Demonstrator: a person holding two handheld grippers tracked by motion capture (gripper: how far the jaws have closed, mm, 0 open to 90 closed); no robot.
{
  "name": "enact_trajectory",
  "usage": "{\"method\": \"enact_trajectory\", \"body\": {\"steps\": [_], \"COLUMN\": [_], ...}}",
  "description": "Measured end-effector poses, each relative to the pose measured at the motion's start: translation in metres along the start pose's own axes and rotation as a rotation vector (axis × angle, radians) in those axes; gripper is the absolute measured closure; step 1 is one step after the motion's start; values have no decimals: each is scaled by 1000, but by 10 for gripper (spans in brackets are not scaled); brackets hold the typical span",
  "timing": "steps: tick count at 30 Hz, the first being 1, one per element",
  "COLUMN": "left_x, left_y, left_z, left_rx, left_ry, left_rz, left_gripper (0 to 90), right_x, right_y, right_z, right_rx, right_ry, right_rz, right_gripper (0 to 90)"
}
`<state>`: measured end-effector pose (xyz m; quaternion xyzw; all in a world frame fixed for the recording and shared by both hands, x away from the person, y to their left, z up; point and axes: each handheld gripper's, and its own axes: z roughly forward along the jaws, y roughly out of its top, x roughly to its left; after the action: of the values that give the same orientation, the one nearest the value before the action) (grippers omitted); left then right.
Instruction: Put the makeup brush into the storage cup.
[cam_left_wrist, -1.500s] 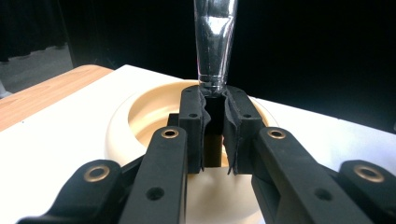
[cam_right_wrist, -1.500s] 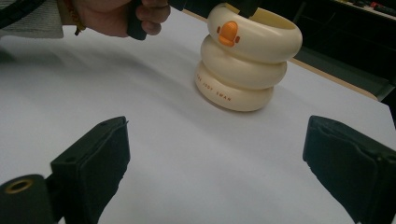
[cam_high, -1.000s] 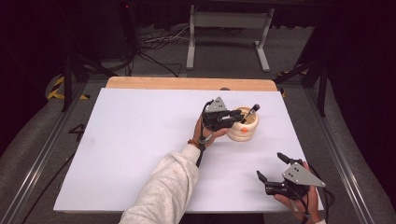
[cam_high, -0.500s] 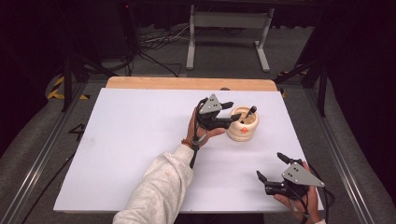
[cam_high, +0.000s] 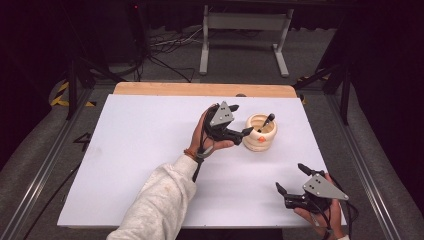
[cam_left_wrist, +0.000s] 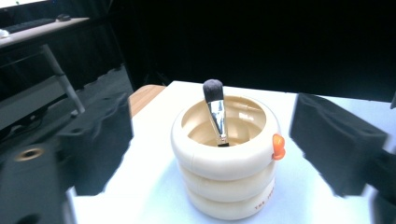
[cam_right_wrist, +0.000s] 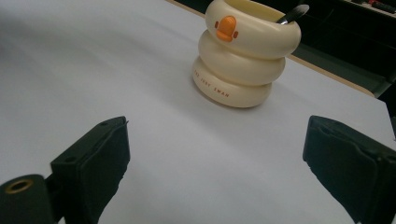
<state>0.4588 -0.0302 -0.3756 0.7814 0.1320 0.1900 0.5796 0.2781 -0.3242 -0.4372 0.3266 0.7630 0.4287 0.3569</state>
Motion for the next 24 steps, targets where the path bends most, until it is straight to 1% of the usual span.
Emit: {"method": "enact_trajectory", "body": {"steps": [1, 3, 4, 6, 7, 8, 9, 10, 12, 15, 17, 18, 19, 20, 24], "left_x": [1, 3, 4, 5, 6, 6, 5, 6, 6, 7, 6, 6, 6, 5, 3], "left_y": [-1, -3, -5, -6, -7, -7, -7, -7, -8, -7, -8, -7, -7, -6, -4], "left_z": [-2, -5, -8, -14, -18, -18, -19, -22, -26, -35, -36, -41, -41, -44, -53], "left_rx": [-2, -12, -25, -38, -42, -42, -40, -38, -45, -51, -56, -58, -58, -61, -79], "left_ry": [-18, -38, -34, -33, -28, -28, -22, -15, 0, 1, 4, 10, 10, 22, 20], "left_rz": [-9, -15, -30, -42, -37, -37, -42, -34, -35, -34, -33, -26, -26, -14, -3], "left_gripper": [75, 38, 28, 29, 23, 22, 22, 20, 14, 13, 13, 14, 14, 14, 18], "right_x": [0, 0, 1, 1, 1, 1, 1, 1, 1, 2, 2, 2, 2, 3, 4], "right_y": [0, 0, 0, 0, 0, 0, 0, 0, 0, 0, 0, 0, 0, 1, 1], "right_z": [0, 1, 1, 1, 1, 1, 1, 1, 0, 1, 1, 1, 1, 2, 2], "right_rx": [1, 2, 3, 3, 4, 4, 4, 4, 3, 5, 7, 6, 6, 6, 9], "right_ry": [0, 2, 3, 4, 3, 1, 1, 2, 0, 2, 5, 6, 6, 9, 11], "right_rz": [1, 0, 1, -3, -5, 1, 1, 3, -3, -4, -3, -5, -5, -4, -13], "right_gripper": [80, 80, 80, 81, 81, 80, 80, 80, 80, 81, 81, 81, 81, 80, 84]}}
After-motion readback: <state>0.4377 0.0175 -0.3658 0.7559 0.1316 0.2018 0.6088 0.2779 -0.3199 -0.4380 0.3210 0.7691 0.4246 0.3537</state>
